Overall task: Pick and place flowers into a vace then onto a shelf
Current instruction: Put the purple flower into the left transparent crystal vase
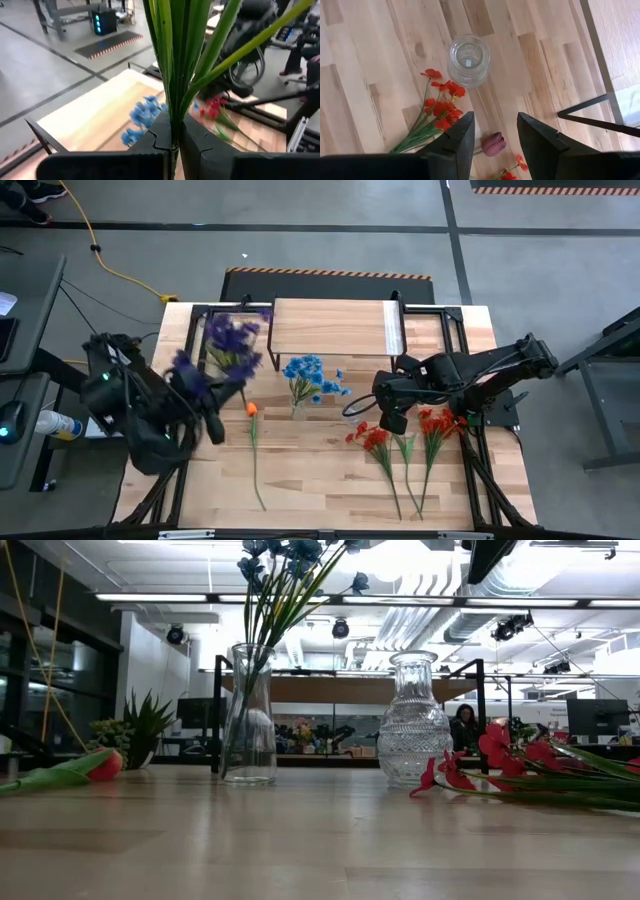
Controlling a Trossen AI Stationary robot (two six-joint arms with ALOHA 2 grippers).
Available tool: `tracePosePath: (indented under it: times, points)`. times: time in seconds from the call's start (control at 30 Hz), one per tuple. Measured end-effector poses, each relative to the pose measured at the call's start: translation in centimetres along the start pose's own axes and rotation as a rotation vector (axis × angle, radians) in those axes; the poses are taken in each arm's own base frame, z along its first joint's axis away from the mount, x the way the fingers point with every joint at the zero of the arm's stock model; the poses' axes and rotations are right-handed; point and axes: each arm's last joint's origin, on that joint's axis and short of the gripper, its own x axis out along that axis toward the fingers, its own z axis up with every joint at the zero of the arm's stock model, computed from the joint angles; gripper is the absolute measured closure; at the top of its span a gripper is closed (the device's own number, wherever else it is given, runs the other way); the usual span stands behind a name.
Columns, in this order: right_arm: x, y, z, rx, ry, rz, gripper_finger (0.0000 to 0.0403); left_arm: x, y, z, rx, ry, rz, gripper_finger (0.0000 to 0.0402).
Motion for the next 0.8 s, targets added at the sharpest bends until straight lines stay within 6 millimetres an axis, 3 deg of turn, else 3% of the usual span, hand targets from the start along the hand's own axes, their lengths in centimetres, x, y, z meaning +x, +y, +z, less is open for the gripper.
tracePosePath:
  times: [0.2,0.47,0.63,0.8]
  points:
    - [0.0,0.1,0.1,0.004,-0.011,0.014,0.0263,1.1,-3.1,-2.1,0.033,0.015,0.022,0.0355]
    - [0.0,0.2,0.2,-0.003,-0.010,0.025,0.0263,-0.3,-6.8,-4.5,0.049,-0.219,0.025,0.0355]
    - [0.0,0.2,0.1,-0.011,-0.004,0.033,0.0263,-1.8,-8.0,-5.9,0.044,-0.306,-0.010,0.0355]
    - [0.0,0.2,0.1,-0.021,-0.004,0.033,0.0263,-1.9,-8.6,-6.6,0.047,-0.306,-0.018,0.0355]
